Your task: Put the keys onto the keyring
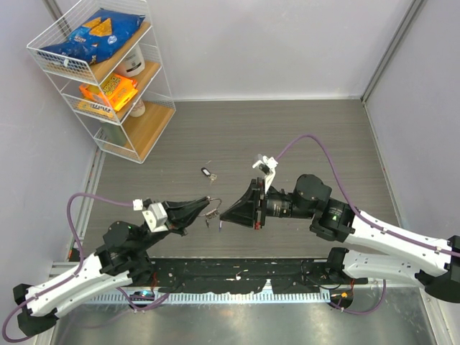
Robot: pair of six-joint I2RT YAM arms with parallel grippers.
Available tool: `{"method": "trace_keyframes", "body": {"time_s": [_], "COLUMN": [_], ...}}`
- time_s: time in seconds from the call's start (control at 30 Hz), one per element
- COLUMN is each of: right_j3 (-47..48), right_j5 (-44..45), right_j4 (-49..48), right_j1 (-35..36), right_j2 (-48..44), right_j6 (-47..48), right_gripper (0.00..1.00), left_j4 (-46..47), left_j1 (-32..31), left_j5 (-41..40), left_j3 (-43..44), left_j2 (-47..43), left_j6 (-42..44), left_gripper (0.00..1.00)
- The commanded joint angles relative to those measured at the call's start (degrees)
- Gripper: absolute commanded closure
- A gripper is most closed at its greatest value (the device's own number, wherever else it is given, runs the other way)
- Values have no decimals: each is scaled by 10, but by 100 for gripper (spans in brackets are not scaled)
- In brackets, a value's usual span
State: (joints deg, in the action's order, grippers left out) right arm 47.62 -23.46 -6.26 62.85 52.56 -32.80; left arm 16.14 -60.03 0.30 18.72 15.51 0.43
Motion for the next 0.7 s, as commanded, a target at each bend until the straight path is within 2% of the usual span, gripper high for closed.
{"method": "trace_keyframes", "body": {"time_s": [0.0,0.2,0.67], "right_j3": [15,-23,-52], "right_j5": [75,112,88], "right_j4": [-72,-140,-270], "right_j1": [2,2,2], "right_j2": [-1,15,88], "right_j6": [-76,-149,-251], "right_gripper": [94,94,94], "left_j4": [56,71,85], "left_j1": [0,0,0], "left_j5": [1,-15,-23], "left_j3": [-7,-18,-41], "left_j2": [-15,-37,-95], "left_j6": [1,2,14], "left_gripper": [100,100,100]}}
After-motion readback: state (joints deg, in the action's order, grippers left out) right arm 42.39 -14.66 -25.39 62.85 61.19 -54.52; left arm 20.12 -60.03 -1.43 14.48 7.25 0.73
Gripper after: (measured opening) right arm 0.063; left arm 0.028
